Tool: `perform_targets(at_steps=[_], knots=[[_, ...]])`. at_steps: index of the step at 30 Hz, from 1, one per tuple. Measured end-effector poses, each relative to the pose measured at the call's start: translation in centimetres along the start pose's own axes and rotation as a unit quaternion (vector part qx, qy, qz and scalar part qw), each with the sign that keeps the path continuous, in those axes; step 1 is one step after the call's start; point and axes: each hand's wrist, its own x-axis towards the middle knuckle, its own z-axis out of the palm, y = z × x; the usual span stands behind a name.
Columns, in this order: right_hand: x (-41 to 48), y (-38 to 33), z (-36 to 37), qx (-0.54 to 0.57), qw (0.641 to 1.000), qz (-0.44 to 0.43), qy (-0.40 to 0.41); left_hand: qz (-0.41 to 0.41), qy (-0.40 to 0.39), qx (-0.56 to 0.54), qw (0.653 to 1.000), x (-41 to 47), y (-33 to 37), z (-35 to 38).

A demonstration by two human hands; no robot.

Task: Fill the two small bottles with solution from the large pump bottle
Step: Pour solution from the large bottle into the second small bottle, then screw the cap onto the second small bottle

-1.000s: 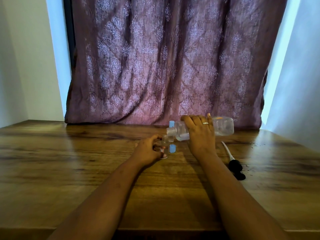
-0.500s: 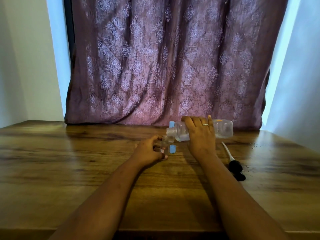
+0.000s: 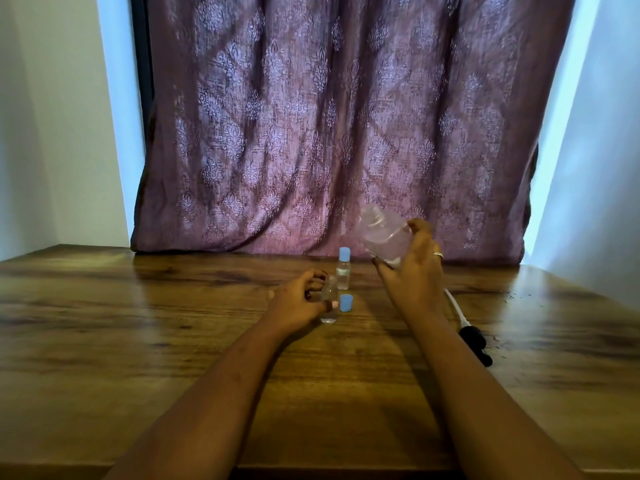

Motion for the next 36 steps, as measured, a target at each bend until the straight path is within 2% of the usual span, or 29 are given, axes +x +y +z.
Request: perform_targets(at_steps=[10,15,18,20,22,24,26,27,29,31,34,36], knots=[[0.2,1.2,0.5,0.161,0.980,0.116,0.019,-0.036,0.004,0.009,0.999,-0.1,0.0,0.0],[0.6,2.0,0.7,0.180,0.972,0.151,0.024,-0.041,-0.011,0.013,0.999,-0.2,0.1,0.0],[0.6,1.9,0.8,0.150,0.977,0.149,0.012,-0.040,-0.021,0.012,0.999,0.5,-0.9,0.2],[0.5,1.2,0.5,0.065,0.991,0.111,0.027,-0.044,-0.017,0.018,0.999,0.7,-1.1,0.1],[0.4,0.5,0.2,-0.059,0.995,-0.020,0.075,-0.036,-0.017,0.029,0.999,0.4,-0.7,0.0],[0.0,-0.6,0.1,-0.121,0.975,-0.161,0.097,-0.034,-0.009,0.035,0.999,0.0,0.0,-0.2],[-0.6,-1.8,0.9,-0.107,0.969,-0.219,0.043,-0.037,0.006,0.032,0.999,-0.2,0.2,-0.3],[-1.1,-2.3,1.4,-0.102,0.969,-0.226,-0.017,-0.040,0.014,0.033,0.999,-0.3,0.3,-0.3],[-2.0,-2.6,2.5,-0.130,0.958,-0.189,-0.170,-0.044,0.026,0.036,0.998,-0.3,0.2,-0.2],[-2.6,-2.0,3.4,-0.168,0.940,-0.124,-0.271,-0.045,0.026,0.043,0.998,-0.1,0.0,-0.1],[-2.9,-1.1,4.0,-0.187,0.907,-0.080,-0.369,-0.035,0.021,0.050,0.998,0.0,0.1,-0.1],[-3.0,-0.7,4.2,-0.170,0.899,-0.063,-0.400,-0.033,0.019,0.050,0.998,-0.1,0.3,-0.2]])
